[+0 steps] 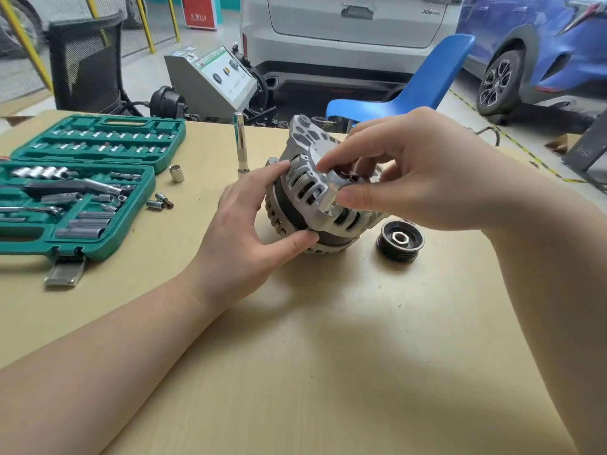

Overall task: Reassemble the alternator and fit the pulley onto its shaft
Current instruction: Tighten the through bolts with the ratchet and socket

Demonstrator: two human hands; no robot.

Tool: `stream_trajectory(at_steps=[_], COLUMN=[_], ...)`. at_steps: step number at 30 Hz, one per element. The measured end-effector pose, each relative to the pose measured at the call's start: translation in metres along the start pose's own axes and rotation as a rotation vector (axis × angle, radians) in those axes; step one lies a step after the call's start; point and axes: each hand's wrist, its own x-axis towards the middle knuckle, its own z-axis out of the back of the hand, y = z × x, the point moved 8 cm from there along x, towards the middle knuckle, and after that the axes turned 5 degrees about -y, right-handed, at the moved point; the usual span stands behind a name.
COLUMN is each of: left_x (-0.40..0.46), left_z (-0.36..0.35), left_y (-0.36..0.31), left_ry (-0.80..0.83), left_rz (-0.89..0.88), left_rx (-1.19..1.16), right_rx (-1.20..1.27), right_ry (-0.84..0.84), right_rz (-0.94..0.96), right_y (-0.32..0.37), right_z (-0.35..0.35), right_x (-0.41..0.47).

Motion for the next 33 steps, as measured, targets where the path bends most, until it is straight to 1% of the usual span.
stream_trajectory(at_steps=[4, 7, 9, 13, 15, 18, 21, 24, 29, 33], left_x=[-0.001, 0.0, -0.003, -0.006, -0.002, 0.003, 0.002, 0.0, 0.0, 0.004], left_z=[-0.001, 0.001, 0.004, 0.008, 0.005, -0.001, -0.002, -0.003, -0.007, -0.013], left_y=[0.0, -0.003, -0.011, -0.046, -0.063, -0.072, -0.071, -0.072, -0.07, -0.072], left_ry=[0.0, 0.0, -0.014, -0.12, -0.175, -0.209, -0.237, -0.27, -0.233, -0.171], left_rz=[0.007, 0.014, -0.007, -0.148, -0.207, -0.205, -0.195, -0.228, -0.235, -0.26], left_rx=[-0.011, 0.001, 0.021, -0.016, 0.008, 0.041, 0.036, 0.042, 0.067, 0.121], right_rx=[0.042, -0.071, -0.09, -0.064, -0.057, -0.057, -0.055, -0.037, -0.031, -0.066], right_ry=[-0.037, 0.009, 0.016, 0.049, 0.056, 0.07, 0.068, 0.065, 0.033, 0.004], right_rz=[0.045, 0.071, 0.066, 0.077, 0.088, 0.093, 0.055, 0.004, -0.13, -0.098], right_y=[0.0, 0.002, 0.002, 0.004, 0.006, 0.008, 0.007, 0.006, 0.002, 0.006], right_z=[0.019, 0.015, 0.013, 0.014, 0.014, 0.013, 0.014, 0.013, 0.016, 0.019], right_x=[0.004, 0.004, 0.003, 0.001, 0.0, 0.0, -0.001, -0.001, 0.0, -0.003])
